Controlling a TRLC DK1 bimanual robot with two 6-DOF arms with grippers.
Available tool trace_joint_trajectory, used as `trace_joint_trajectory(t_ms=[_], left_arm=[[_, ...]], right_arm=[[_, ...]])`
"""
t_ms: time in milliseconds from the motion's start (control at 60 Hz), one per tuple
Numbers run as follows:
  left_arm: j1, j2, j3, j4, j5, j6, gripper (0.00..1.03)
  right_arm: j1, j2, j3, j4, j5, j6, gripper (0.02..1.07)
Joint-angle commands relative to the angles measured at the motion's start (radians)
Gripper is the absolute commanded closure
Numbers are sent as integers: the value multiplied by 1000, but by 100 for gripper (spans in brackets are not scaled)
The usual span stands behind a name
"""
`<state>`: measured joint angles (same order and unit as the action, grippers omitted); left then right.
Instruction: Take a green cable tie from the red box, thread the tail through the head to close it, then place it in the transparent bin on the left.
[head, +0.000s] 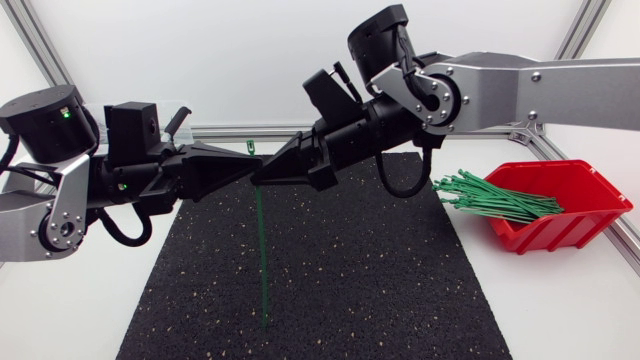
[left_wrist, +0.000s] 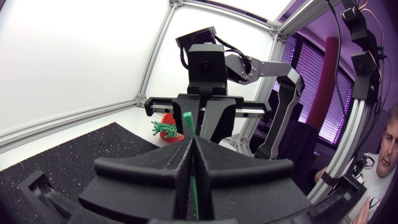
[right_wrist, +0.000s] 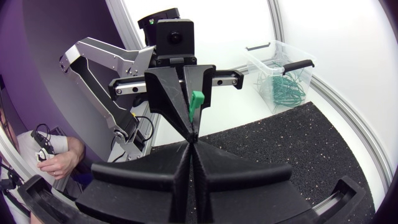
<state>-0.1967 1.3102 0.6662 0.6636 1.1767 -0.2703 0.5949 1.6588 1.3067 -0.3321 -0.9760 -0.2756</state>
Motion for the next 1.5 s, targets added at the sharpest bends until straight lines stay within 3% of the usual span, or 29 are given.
trace_joint_trajectory(t_ms=[0,50,117,183,1483], left_arm=[[3,9,-13,22,15,-30,100],[3,9,-11,25,15,-37,99],[5,9,-11,27,12,-50,87],[5,9,-11,27,-2,-55,84],[13,20,-16,36,-29,-64,88]], right_arm=[[8,-2,-32,21,3,35,101],[8,-4,-35,25,2,38,101],[8,-5,-38,28,2,41,101],[6,-5,-41,36,2,47,101],[-6,-28,-72,107,13,122,101]])
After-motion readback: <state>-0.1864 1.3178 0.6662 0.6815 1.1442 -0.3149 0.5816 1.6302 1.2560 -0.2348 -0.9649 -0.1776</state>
